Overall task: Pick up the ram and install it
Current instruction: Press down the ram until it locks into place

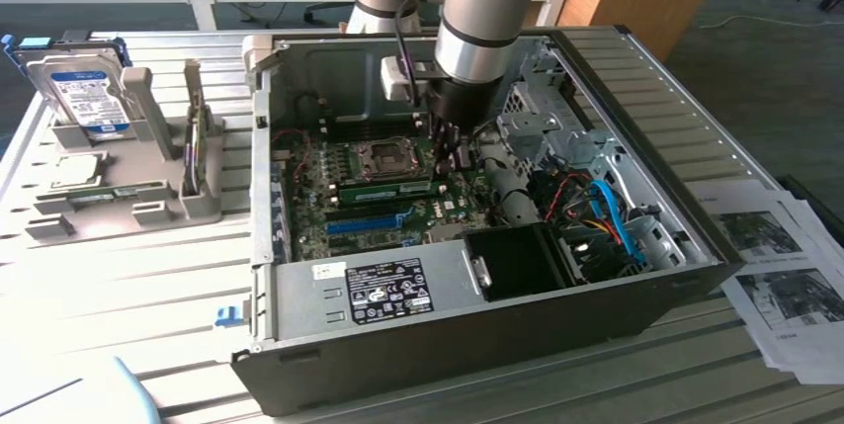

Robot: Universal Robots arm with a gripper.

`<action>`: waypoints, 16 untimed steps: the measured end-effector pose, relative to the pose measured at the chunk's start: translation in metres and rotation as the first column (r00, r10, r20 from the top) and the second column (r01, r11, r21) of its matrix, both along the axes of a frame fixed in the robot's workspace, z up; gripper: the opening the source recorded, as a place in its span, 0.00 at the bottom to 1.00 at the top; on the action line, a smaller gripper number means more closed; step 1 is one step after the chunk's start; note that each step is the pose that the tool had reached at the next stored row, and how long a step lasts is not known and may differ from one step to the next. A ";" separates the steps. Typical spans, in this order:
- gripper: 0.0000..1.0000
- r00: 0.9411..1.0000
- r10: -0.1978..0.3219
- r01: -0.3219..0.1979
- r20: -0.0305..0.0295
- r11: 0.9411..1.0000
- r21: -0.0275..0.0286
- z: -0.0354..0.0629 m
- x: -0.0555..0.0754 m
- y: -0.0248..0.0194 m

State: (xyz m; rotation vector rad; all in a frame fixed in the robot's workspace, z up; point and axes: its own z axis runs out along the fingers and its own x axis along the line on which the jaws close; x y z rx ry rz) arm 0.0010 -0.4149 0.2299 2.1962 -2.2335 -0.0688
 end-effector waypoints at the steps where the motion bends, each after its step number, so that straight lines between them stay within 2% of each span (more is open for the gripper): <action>1: 0.09 1.000 0.000 0.000 0.000 1.000 0.000 -0.0002 0.000 0.0000; 16: 0.09 1.000 0.000 0.000 0.000 1.000 0.000 -0.0031 0.000 0.0000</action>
